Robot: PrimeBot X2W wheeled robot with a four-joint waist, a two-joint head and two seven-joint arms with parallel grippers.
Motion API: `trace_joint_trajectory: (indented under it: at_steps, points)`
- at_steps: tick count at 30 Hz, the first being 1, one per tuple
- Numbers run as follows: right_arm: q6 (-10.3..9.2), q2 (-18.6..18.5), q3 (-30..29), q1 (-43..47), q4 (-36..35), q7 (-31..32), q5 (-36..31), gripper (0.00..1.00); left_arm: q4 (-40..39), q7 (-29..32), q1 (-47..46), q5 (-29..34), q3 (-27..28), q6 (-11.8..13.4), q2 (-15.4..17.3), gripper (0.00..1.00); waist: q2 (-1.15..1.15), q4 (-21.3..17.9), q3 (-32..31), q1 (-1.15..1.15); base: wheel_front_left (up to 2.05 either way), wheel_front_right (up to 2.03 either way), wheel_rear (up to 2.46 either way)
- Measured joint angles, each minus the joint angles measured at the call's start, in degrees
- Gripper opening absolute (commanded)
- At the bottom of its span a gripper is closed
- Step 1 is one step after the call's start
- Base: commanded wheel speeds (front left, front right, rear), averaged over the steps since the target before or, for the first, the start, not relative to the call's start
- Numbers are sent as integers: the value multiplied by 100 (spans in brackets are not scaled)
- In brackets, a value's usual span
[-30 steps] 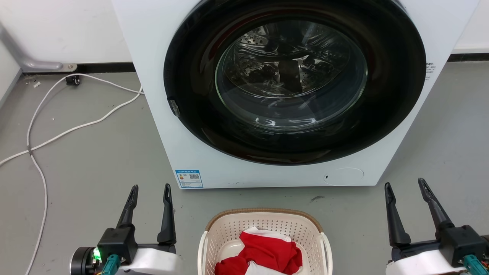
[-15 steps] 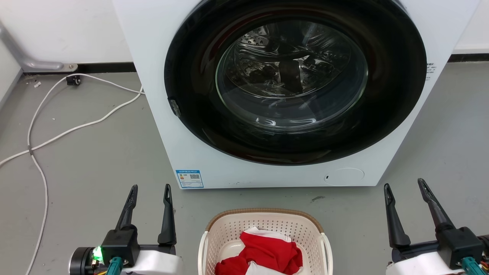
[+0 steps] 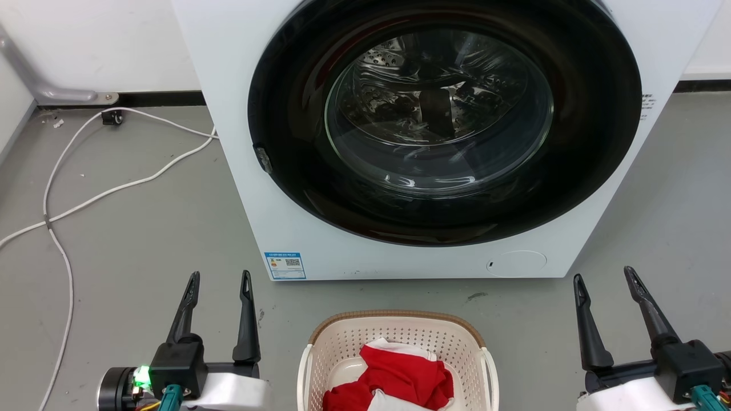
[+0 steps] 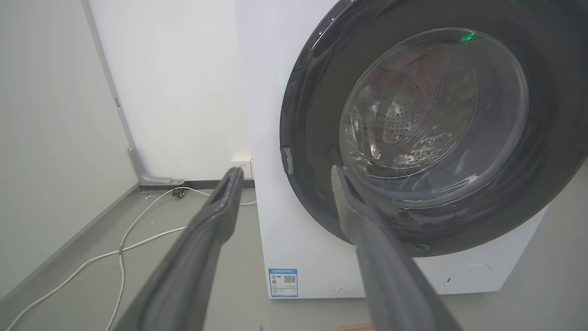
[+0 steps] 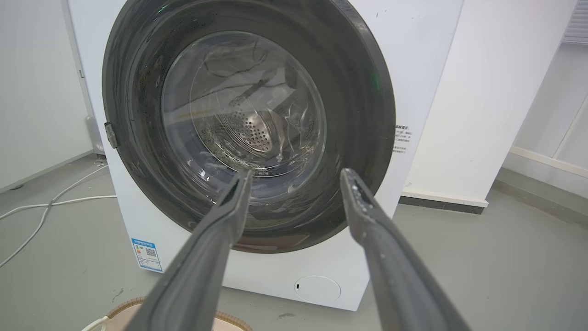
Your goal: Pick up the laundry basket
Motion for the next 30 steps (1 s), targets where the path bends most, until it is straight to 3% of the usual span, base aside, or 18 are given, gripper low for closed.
trace_joint_trajectory:
  at_steps: [19,30]
  points:
    - [0,0,77,-28,102,0,-12,100,98,0,-86,109,0,-13,0,100,0,-22,126,0,0,0,0]
    - [1,-3,264,-871,990,0,-256,100,1230,-1,-952,157,19,-166,41,100,0,-97,797,0,0,0,0]
